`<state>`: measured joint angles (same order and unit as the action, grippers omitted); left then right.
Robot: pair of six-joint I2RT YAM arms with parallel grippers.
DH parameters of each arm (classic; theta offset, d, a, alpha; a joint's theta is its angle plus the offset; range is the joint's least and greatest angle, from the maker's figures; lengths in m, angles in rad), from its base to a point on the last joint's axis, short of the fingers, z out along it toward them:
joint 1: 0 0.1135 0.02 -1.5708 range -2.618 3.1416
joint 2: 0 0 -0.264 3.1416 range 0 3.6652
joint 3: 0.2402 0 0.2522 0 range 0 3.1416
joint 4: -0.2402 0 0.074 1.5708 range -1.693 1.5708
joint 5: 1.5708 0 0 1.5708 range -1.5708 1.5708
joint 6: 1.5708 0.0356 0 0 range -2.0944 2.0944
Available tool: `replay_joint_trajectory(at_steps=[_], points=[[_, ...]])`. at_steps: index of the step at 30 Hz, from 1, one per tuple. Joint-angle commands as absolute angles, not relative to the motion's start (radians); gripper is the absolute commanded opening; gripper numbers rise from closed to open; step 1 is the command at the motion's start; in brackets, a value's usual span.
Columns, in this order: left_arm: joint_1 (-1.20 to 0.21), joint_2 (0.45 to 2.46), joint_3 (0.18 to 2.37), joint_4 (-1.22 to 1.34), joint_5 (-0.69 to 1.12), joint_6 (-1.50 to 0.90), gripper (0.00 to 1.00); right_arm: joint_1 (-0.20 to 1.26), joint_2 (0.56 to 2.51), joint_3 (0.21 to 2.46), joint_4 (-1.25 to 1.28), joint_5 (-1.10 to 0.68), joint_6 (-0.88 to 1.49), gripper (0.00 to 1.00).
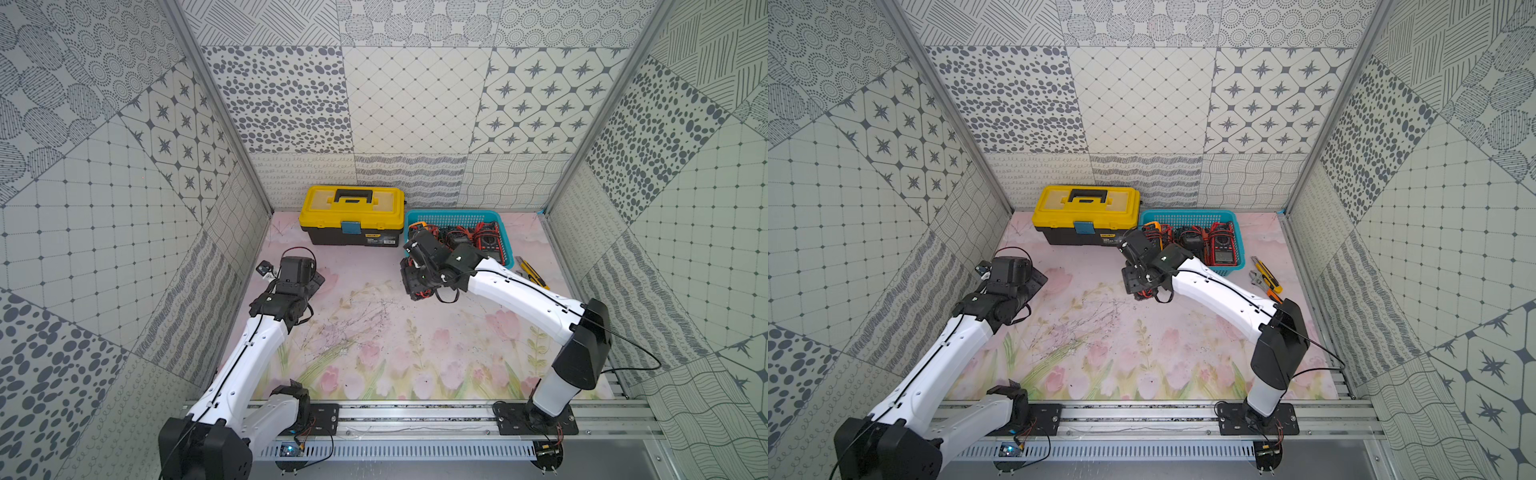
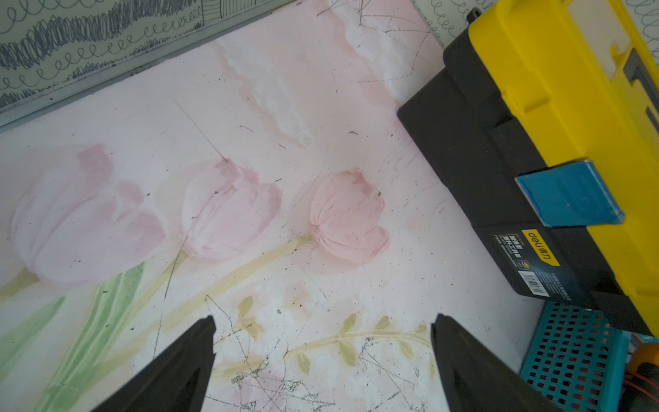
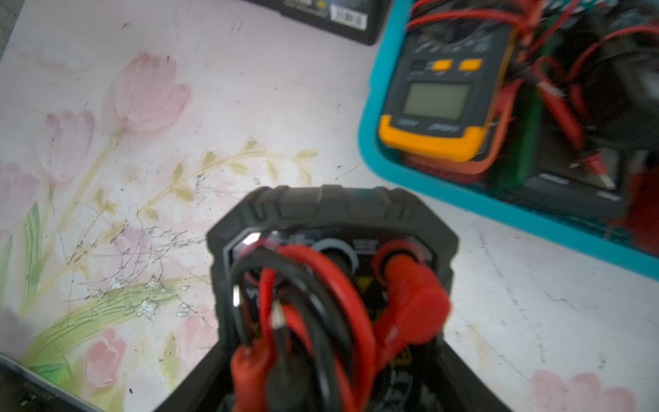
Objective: Put the multimeter into the basket
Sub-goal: Pick up the multimeter from the center of the board, then place the multimeter in the basket.
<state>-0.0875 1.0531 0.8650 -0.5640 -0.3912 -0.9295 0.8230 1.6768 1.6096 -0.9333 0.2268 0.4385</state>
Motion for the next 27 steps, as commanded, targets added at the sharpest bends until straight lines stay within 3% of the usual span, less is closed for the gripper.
replay_joint_trajectory(at_steps=[1, 13, 27], points=[[-0.082, 1.06, 0.867, -0.516, -0.365, -0.897, 0.99, 0.724, 1.61, 1.652, -0.966, 0.293, 0.36, 0.06], [-0.082, 1.089, 0.868, -0.478, -0.3, -0.874, 0.99, 0.35, 1.688, 1.746, -0.958, 0.293, 0.176, 0.08], [-0.083, 1.136, 0.872, -0.454, -0.252, -0.859, 0.99, 0.204, 1.971, 1.948, -0.961, 0.225, 0.114, 0.1]])
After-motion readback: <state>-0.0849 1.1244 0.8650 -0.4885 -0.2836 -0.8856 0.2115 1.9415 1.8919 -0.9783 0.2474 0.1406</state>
